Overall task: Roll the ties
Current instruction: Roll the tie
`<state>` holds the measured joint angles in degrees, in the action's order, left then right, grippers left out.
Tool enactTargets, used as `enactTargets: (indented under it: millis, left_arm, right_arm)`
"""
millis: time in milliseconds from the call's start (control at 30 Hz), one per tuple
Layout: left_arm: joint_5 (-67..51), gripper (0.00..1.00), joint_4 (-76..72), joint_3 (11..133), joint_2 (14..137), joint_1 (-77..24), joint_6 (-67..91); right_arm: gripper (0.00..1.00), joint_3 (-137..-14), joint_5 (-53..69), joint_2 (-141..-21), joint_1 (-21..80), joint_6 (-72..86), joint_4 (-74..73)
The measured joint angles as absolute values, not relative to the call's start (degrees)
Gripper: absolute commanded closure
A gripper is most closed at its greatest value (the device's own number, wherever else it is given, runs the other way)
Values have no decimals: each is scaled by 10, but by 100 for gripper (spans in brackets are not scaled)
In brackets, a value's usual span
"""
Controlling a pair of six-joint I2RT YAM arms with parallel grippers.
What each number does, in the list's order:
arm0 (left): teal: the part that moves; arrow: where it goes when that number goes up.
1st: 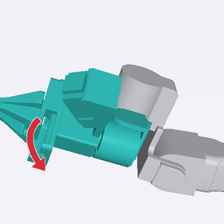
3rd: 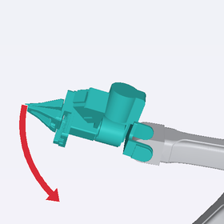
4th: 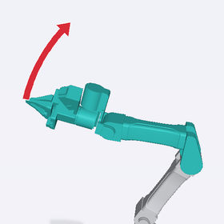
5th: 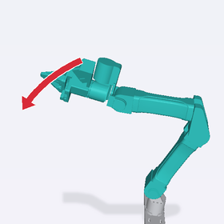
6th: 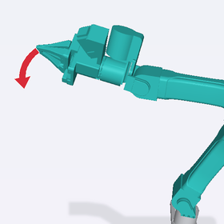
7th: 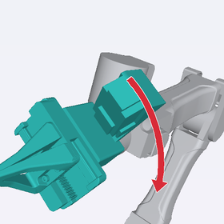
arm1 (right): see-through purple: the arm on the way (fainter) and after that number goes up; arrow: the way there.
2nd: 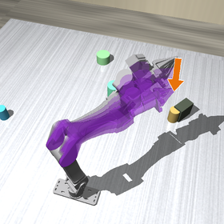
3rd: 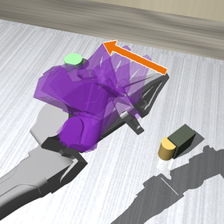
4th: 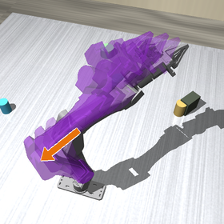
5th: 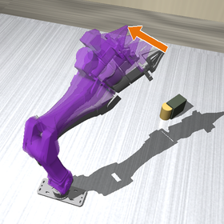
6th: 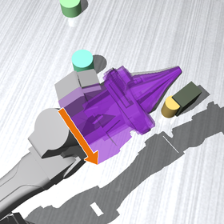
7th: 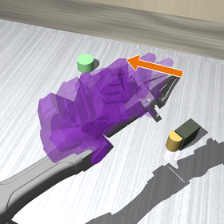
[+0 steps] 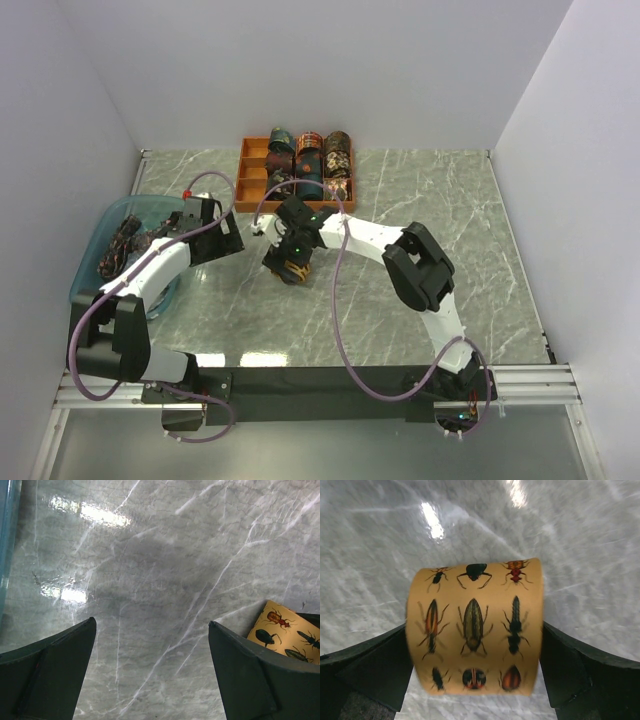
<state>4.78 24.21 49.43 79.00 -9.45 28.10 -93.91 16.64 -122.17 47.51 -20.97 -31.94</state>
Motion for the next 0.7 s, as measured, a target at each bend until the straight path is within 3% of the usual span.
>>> enactTargets:
  millis: [167, 367, 700]
  left_arm:
    - [48, 0, 242, 494, 791, -95, 281]
    - [44, 1, 242, 494, 794, -95, 281]
    - [43, 1, 242, 494, 794, -95, 281]
  right_arm:
    - [1, -940, 157, -1236, 480, -211, -327]
    - [9, -942, 141, -1237, 490, -212, -326]
    - [39, -960, 125, -1254, 494, -229, -329]
